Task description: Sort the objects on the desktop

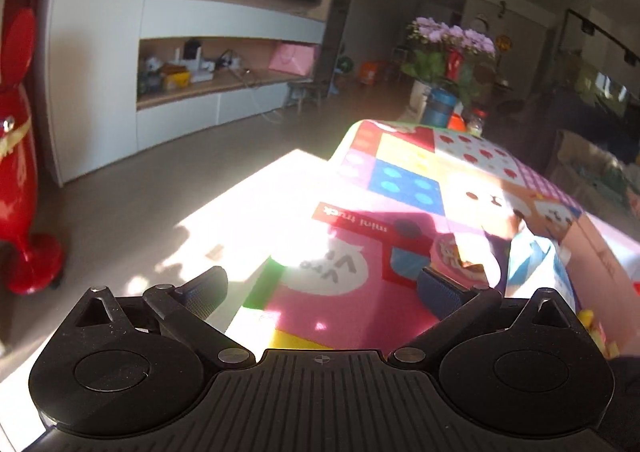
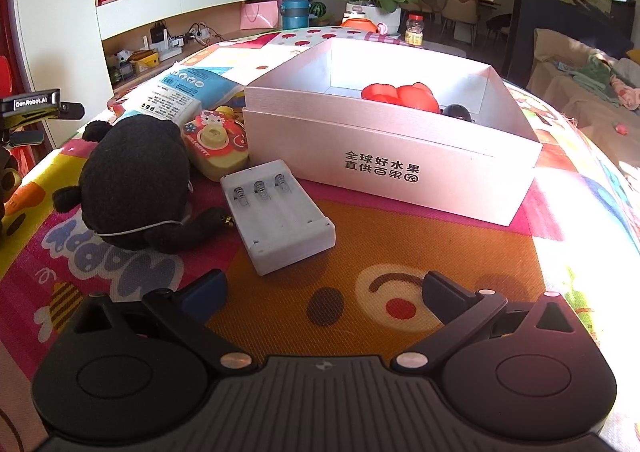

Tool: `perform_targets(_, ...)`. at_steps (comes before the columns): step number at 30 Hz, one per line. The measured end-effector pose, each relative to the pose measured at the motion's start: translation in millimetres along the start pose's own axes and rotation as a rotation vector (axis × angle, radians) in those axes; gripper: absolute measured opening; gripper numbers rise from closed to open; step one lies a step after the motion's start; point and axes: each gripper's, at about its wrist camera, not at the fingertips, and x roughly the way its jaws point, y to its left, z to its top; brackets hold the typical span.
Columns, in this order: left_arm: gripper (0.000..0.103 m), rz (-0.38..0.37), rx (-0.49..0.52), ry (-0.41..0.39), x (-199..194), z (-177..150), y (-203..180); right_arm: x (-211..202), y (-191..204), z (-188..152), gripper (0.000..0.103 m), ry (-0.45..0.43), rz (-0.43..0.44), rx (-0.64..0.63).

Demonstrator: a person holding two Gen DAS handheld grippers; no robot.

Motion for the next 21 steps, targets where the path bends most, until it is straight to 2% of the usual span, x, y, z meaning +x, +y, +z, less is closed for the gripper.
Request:
perform_targets(2,0.103,-0.026,-0.033,0.032,2,9,16,0,1,0,0.103,-0.002,-0.002,-0.002)
perform_targets(3,0.103,-0.049,-0.054,0.073,6,13,25,0,1,0,0.103,-0.002,-0.002,-0.001)
perform_targets(7,0.103,-0.167,-0.192,0.331,34,16,65,0,1,0,0.103,-0.001,-0.001,0.000)
perform_targets(8,0.103,-0.208,-0.228,0.376,36,13,71,0,1,0,0.103,-0.001,-0.001,0.000)
perform_targets(10,0.103,-0.340,-0.297,0.431,33,10,75,0,1,0,0.103,-0.001,-0.002,-0.001)
perform_targets(14,0.103,-0.421,-0.248,0.334,-1,29,57,0,1,0,0.103,-0.001,-0.003,-0.002)
perform_targets(16,0.103,-0.425,-0.208,0.266,-20,41,45,0,1,-1,0.103,-0.002,-0.004,-0.003)
perform_targets(18,0.103,-0.324,-0.063,0.115,-47,50,24,0,1,-1,0.103,-0.004,-0.007,-0.005)
perform_targets(20,0.103,-0.156,0.146,-0.055,-69,47,-8,0,3,-1,0.103,-0.008,-0.015,-0.013)
perform_targets(21,0.103,-0.097,0.221,-0.108,-76,42,-21,-1,6,0,0.103,-0.017,-0.032,-0.024)
